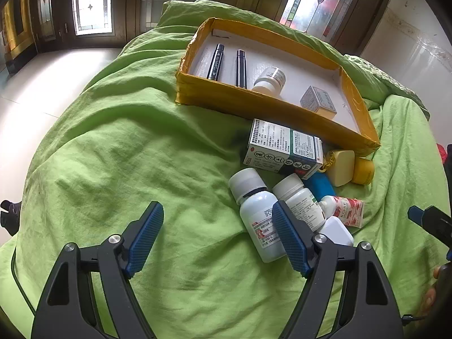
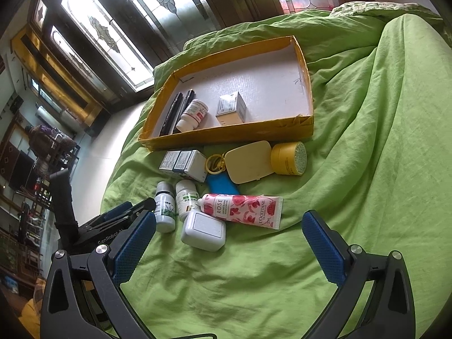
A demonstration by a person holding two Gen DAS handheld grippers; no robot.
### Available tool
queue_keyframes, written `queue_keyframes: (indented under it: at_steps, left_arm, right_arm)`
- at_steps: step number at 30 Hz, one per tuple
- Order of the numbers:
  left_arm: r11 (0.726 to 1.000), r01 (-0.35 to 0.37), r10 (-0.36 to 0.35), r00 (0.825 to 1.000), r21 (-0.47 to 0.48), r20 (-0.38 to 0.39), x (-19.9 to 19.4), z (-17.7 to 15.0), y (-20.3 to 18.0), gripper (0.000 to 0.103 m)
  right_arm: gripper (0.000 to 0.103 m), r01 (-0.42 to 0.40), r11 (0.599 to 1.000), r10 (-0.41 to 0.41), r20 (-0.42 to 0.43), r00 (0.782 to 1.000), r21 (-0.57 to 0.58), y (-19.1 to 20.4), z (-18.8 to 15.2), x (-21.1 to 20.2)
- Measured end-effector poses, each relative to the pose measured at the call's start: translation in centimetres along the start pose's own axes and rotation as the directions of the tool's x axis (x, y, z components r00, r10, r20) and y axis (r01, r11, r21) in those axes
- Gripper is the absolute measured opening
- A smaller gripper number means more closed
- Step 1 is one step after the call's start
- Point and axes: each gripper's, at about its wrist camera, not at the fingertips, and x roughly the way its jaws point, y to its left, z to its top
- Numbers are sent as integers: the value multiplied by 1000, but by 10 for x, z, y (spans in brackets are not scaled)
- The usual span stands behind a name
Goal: Organize rigid objects
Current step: 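Withdraw both tools from the tray, then grasp the large white blue-labelled bottle with the left tool while the right tool grasps the rose hand cream tube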
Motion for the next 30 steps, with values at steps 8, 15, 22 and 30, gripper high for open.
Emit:
queue_keyframes:
  at_steps: [8, 15, 22, 30]
  left_arm:
    - [1000, 23, -23, 1000, -20, 19, -5, 0, 6, 79]
    - [998, 57, -57, 998, -25, -1, 4, 3, 5, 79]
    - [991, 90, -85, 995, 99, -49, 16, 6, -36, 61]
    - [992, 127, -124, 988, 19, -96, 23, 5, -15, 35]
  right_arm:
    - [102, 18, 1000, -18, -3, 1000, 10, -3, -1, 4]
    - [102, 32, 999, -32, 1, 999, 20, -4, -2, 7]
    - [102, 2, 996, 0, -17, 1000, 85, -17, -2, 15]
    - [75, -24, 981, 15, 47, 999, 190, -51, 10, 2]
